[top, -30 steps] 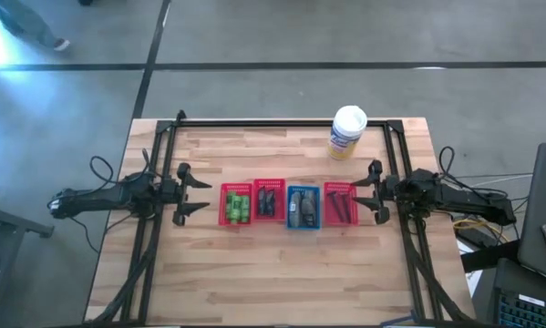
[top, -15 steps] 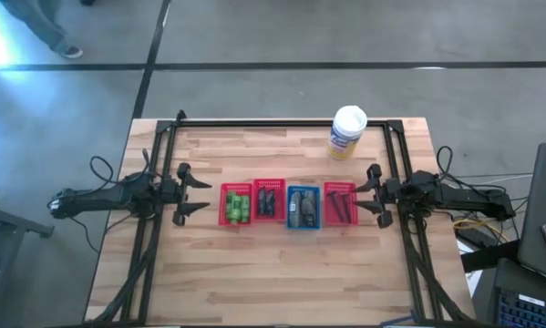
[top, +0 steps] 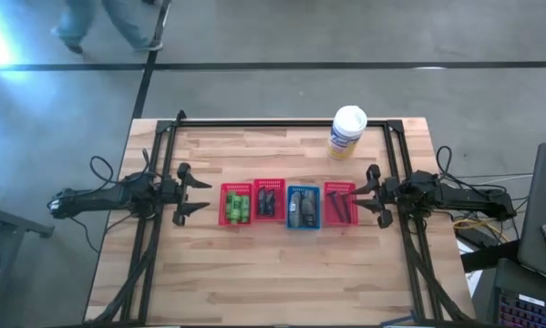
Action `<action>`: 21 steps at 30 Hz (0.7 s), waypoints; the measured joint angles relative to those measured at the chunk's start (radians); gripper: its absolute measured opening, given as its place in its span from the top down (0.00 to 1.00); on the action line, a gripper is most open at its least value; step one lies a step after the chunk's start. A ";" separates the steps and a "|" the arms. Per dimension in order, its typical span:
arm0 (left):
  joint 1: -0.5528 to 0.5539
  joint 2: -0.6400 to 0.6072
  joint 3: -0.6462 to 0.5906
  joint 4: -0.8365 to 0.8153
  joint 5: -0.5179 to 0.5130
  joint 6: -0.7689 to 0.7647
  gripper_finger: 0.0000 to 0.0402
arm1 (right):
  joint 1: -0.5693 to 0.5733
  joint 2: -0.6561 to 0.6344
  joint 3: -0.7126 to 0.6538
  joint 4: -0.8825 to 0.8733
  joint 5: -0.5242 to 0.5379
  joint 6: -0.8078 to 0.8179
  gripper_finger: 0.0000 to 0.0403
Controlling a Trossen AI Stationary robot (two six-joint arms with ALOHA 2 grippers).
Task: Pick & Place Travel size toiletries
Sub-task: Return to Home Position
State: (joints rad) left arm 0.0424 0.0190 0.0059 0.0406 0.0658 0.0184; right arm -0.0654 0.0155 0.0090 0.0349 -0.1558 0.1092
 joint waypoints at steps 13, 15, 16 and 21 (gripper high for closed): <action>0.000 0.000 0.000 0.000 0.000 0.000 0.35 | 0.000 0.000 0.000 0.000 0.000 0.001 0.82; 0.000 0.000 0.000 0.000 0.000 0.000 0.35 | 0.000 0.000 0.000 0.000 0.000 0.002 0.83; 0.000 0.000 0.000 0.000 0.000 0.000 0.35 | 0.000 0.000 0.000 0.000 0.000 0.002 0.84; 0.000 0.000 0.000 0.000 0.000 0.000 0.35 | 0.000 0.000 0.000 0.000 0.000 0.004 0.87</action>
State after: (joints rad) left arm 0.0423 0.0193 0.0059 0.0406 0.0660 0.0185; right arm -0.0654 0.0154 0.0090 0.0349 -0.1557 0.1127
